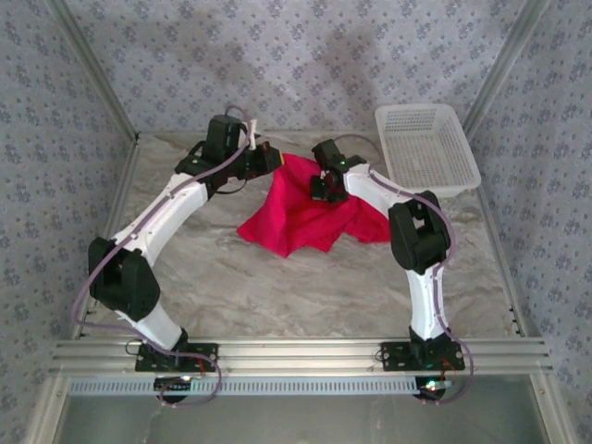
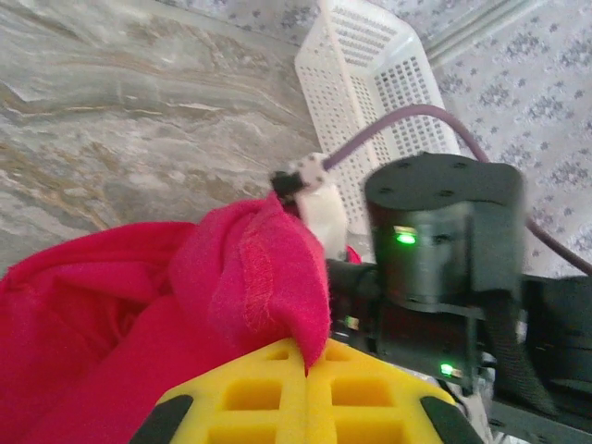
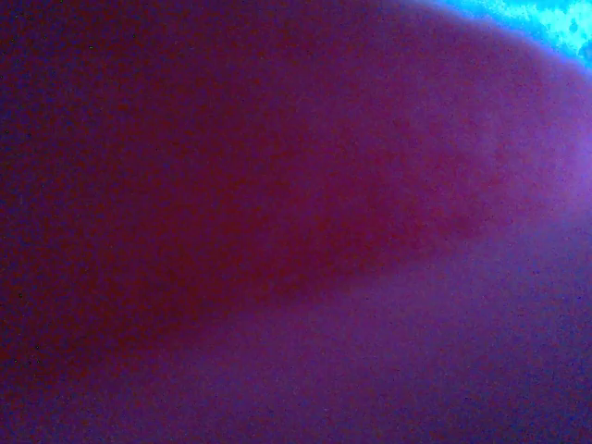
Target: Fold the inside-out t-shirt
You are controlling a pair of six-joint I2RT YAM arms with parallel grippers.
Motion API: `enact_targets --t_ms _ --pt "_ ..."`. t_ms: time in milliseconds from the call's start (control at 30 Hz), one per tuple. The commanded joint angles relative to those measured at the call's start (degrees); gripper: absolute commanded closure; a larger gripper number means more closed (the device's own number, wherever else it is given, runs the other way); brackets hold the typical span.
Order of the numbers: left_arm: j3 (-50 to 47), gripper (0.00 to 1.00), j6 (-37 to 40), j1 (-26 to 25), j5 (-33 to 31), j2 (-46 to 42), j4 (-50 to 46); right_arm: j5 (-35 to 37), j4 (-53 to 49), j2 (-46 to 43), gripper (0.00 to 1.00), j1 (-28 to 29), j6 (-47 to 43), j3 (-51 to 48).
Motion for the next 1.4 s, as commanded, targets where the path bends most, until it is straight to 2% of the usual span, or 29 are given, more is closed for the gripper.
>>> enact_targets --t_ms 0,100,233,400,500,600,733,867,1000,1067,1133,1200,1267,1367 --pt "5.5 1.00 -0.1 5.9 -2.5 2.5 -1.5 -6.3 -9.1 -10.1 1.00 1.0 -4.4 5.1" --pt "9.2 1.00 -1.5 12.2 -2.0 8.2 -3.7 -15.4 -11.8 -20.3 1.00 1.1 -5.2 5.9" --pt "10.2 1.00 -1.6 17.5 -2.3 14.8 -5.8 -24.6 -9.4 -31.6 1.00 -1.4 -3.4 5.5" --pt "-0.4 1.00 -3.1 20.4 -2.5 14.6 -1.1 -32.7 -1.6 -41.7 1.00 -8.4 3.4 2.6" --pt "-6.4 1.00 -3.8 21.5 -3.0 14.2 1.5 -36.8 3.0 -44.2 1.00 -12.5 6.6 0.8" --pt "-11.2 1.00 -4.1 22.0 -3.0 13.7 3.8 -35.7 4.5 -43.6 1.00 -14.3 6.9 -0.9" --pt "-14.8 1.00 -4.6 21.2 -1.7 12.5 7.8 -31.8 4.0 -39.4 1.00 -13.0 6.1 -4.6" --pt "-15.8 1.00 -4.6 20.2 -1.0 12.0 8.8 -24.9 4.1 -33.3 1.00 -9.8 5.3 -8.2" --pt "-16.8 1.00 -4.3 19.9 -1.5 10.5 8.5 -17.7 3.2 -24.2 0.75 -3.3 5.2 -7.4" --pt "-17.0 1.00 -3.4 19.9 -3.2 9.3 6.8 -14.1 2.6 -19.0 0.70 0.9 5.5 -5.0" --pt "-17.4 1.00 -2.2 19.9 -5.8 7.4 4.9 -11.1 1.5 -12.7 0.56 4.9 6.0 -0.5" --pt "-18.0 1.00 -1.5 20.0 -7.5 5.8 3.8 -8.5 -1.4 -6.4 0.46 7.5 6.5 5.3" --pt "-18.3 1.00 -1.4 20.0 -7.4 4.9 3.5 -6.1 -4.4 0.1 0.41 9.1 7.0 11.6" --pt "-18.8 1.00 -1.5 20.0 -6.5 4.4 3.6 -4.3 -9.7 8.6 0.40 10.3 7.4 21.1"
